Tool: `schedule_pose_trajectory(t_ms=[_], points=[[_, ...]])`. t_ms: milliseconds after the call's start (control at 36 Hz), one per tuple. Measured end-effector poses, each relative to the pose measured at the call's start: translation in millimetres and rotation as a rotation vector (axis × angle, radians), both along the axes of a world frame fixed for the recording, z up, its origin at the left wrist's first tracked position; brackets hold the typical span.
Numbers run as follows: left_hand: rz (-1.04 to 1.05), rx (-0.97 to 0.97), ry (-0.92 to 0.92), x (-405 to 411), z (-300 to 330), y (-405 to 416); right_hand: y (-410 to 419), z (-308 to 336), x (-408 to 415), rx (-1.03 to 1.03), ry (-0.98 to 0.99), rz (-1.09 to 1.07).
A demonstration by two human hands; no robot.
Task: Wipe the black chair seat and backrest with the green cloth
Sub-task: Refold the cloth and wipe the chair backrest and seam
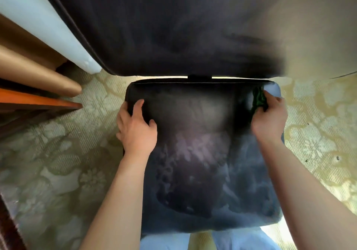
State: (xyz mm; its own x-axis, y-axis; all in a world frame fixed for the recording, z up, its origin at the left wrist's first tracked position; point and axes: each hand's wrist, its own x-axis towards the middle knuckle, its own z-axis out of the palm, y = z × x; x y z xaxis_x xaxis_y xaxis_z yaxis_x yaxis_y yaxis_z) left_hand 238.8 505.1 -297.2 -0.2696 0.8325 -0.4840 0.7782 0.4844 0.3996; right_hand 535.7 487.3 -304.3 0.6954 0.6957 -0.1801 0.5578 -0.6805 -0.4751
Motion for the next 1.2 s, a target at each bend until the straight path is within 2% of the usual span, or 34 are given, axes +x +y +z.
schedule_pose_trajectory(t_ms=[250,472,750,945,1195], points=[[-0.048,0.018,0.061,-4,-30,11,29,-30,-18,-0.118,-0.153,0.047],[-0.064,0.025,0.117,-3,-32,10,47,-33,-49,-0.109,-0.197,0.235],[-0.062,0.017,0.111,-3,-32,9,65,-27,-113,-0.098,-0.077,0.465],[-0.08,0.029,0.104,-6,-36,7,60,-19,-163,-0.131,0.063,0.724],[-0.142,-0.005,0.077,-14,-29,-1,28,-9,-169,-0.211,0.149,0.969]])
